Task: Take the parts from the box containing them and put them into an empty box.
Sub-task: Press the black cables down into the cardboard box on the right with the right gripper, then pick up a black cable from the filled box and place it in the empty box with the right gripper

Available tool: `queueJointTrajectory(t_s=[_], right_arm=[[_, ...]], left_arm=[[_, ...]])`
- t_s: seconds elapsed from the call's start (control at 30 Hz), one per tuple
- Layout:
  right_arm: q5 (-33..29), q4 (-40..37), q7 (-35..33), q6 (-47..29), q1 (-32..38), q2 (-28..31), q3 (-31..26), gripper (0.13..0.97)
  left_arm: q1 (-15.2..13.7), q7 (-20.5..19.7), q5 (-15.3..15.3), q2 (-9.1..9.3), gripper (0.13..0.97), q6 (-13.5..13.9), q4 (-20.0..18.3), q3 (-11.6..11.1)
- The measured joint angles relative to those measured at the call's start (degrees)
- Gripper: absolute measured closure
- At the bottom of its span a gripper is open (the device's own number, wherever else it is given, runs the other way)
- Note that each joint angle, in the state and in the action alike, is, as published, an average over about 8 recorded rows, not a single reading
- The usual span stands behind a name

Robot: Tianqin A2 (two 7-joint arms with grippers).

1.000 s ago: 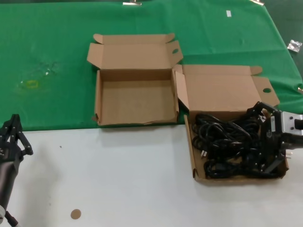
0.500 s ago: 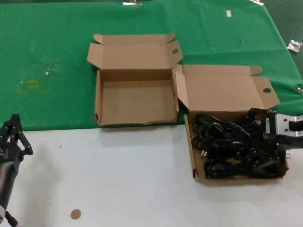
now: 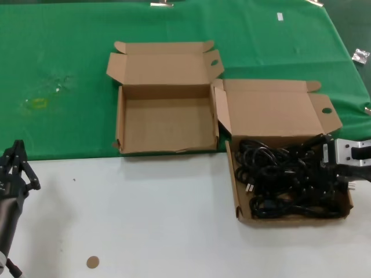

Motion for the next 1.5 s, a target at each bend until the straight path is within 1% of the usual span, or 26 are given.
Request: queueJointTrajectory(t_s=[0.07, 0.1, 0.37, 0.4, 0.67, 0.87, 1.03, 1.27, 1.5], right_arm=[[-0.03, 0.06, 0.01, -0.04, -0.05, -0.04, 0.08, 0.65], [-0.05, 0.09, 0.02, -0.06, -0.08, -0.04, 0.12, 0.65], [0.11, 1.06, 0.45, -0.35, -0.7, 0.52, 0.63, 0.82], [0.18, 1.32, 0.56, -0.46, -0.8, 0.69, 0.72, 0.82], [1.25, 3.88, 1.78, -2.2, -0.61, 2.29, 1.64, 0.907], [1.55, 4.97, 3.23, -3.64, 2.17, 2.07, 2.06, 0.908], [0.03, 4.4, 4.83, -3.57, 6.17, -0.63, 1.36, 0.91], [-3.83, 2.3, 7.28, -2.1, 11.36, -7.36, -1.24, 0.911], [-8.58, -1.94, 9.61, 0.77, 15.92, -16.41, -4.63, 0.911]], left_arm=[[0.0, 0.0, 0.0, 0.0, 0.945, 0.0, 0.0, 0.0], [0.0, 0.0, 0.0, 0.0, 0.945, 0.0, 0.0, 0.0], [0.0, 0.0, -0.01, 0.0, 0.945, 0.0, 0.0, 0.0], [0.0, 0.0, -0.01, 0.0, 0.945, 0.0, 0.0, 0.0], [0.0, 0.0, -0.01, 0.0, 0.945, 0.0, 0.0, 0.0], [0.0, 0.0, -0.01, 0.0, 0.945, 0.0, 0.0, 0.0], [0.0, 0.0, -0.01, 0.0, 0.945, 0.0, 0.0, 0.0], [0.0, 0.01, -0.01, 0.0, 0.945, 0.0, 0.0, 0.0], [0.0, 0.01, -0.01, 0.0, 0.945, 0.0, 0.0, 0.0]])
